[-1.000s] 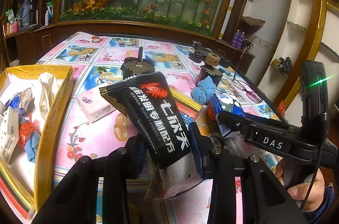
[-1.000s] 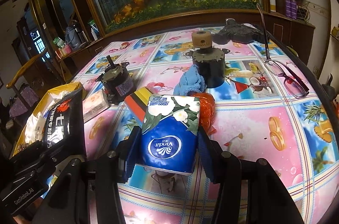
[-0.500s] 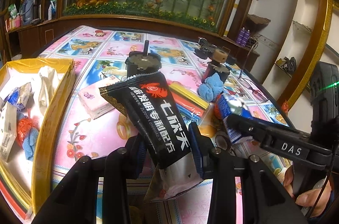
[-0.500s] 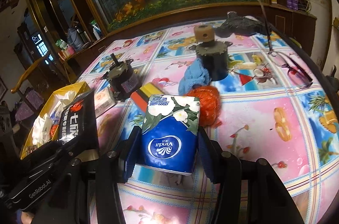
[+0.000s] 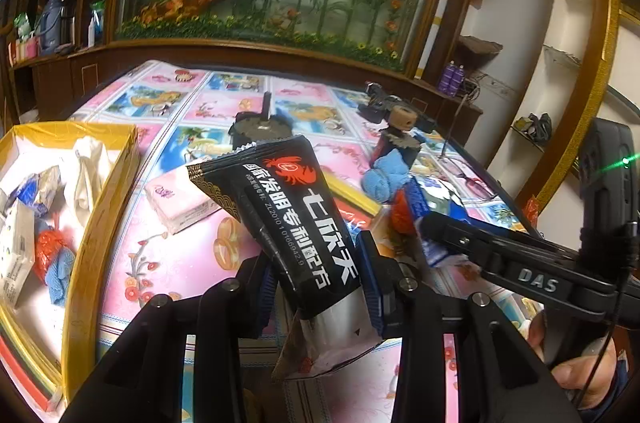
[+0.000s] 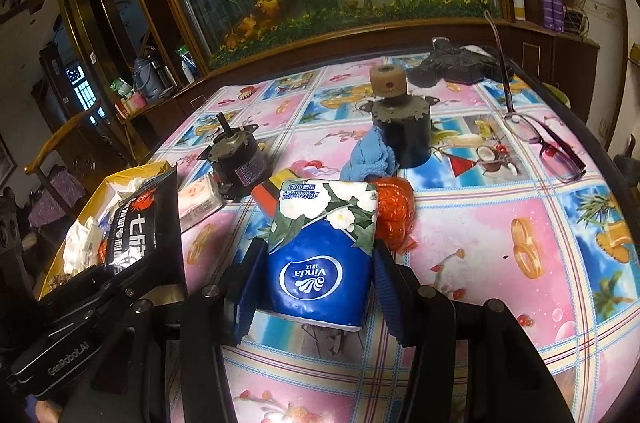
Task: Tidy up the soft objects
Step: 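Lift the black package with the left tool while the right tool lifts the Vinda pack, then carry the black package with the left tool while the right tool carries the Vinda pack over the box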
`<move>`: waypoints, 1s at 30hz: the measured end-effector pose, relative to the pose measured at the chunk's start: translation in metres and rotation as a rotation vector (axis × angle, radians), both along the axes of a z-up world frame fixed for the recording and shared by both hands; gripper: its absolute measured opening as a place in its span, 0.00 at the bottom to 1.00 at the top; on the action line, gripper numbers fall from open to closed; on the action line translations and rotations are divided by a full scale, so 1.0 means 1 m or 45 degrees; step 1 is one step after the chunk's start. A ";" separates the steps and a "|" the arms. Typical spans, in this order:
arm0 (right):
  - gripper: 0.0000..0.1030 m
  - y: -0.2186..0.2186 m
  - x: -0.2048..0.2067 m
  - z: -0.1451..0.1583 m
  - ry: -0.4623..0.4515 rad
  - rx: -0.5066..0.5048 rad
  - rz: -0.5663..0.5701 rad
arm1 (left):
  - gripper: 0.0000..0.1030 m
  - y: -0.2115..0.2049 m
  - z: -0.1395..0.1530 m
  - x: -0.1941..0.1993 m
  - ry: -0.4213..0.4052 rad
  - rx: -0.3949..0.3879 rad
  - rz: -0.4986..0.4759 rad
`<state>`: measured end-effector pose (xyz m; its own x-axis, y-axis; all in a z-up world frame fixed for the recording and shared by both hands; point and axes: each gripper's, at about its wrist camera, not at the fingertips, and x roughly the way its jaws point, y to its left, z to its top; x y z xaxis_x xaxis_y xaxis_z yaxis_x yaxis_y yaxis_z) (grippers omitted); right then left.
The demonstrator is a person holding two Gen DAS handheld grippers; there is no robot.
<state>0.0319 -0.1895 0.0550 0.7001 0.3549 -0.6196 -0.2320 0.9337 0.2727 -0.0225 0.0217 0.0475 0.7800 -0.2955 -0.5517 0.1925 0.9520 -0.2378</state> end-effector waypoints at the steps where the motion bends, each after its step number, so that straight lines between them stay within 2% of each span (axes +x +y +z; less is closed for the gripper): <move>1: 0.54 0.002 0.000 0.000 -0.004 -0.010 0.005 | 0.35 -0.001 0.002 -0.002 -0.013 -0.004 -0.005; 6: 0.54 0.015 0.000 -0.001 -0.006 -0.048 0.041 | 0.35 0.005 0.010 -0.007 -0.017 -0.054 -0.020; 12: 0.54 0.031 -0.002 0.006 0.028 0.029 0.063 | 0.35 0.037 0.023 -0.023 -0.029 -0.074 0.020; 15: 0.54 0.057 -0.005 0.013 0.048 0.038 0.119 | 0.35 0.069 0.037 -0.031 -0.040 -0.118 0.064; 21: 0.54 0.126 -0.006 0.043 0.029 0.008 0.290 | 0.36 0.143 0.060 -0.043 -0.061 -0.142 0.199; 26: 0.54 0.188 -0.002 0.061 0.031 -0.016 0.424 | 0.36 0.209 0.065 -0.037 0.010 -0.113 0.306; 30: 0.55 0.239 0.012 0.066 0.054 -0.052 0.500 | 0.36 0.242 0.056 -0.015 0.103 -0.067 0.352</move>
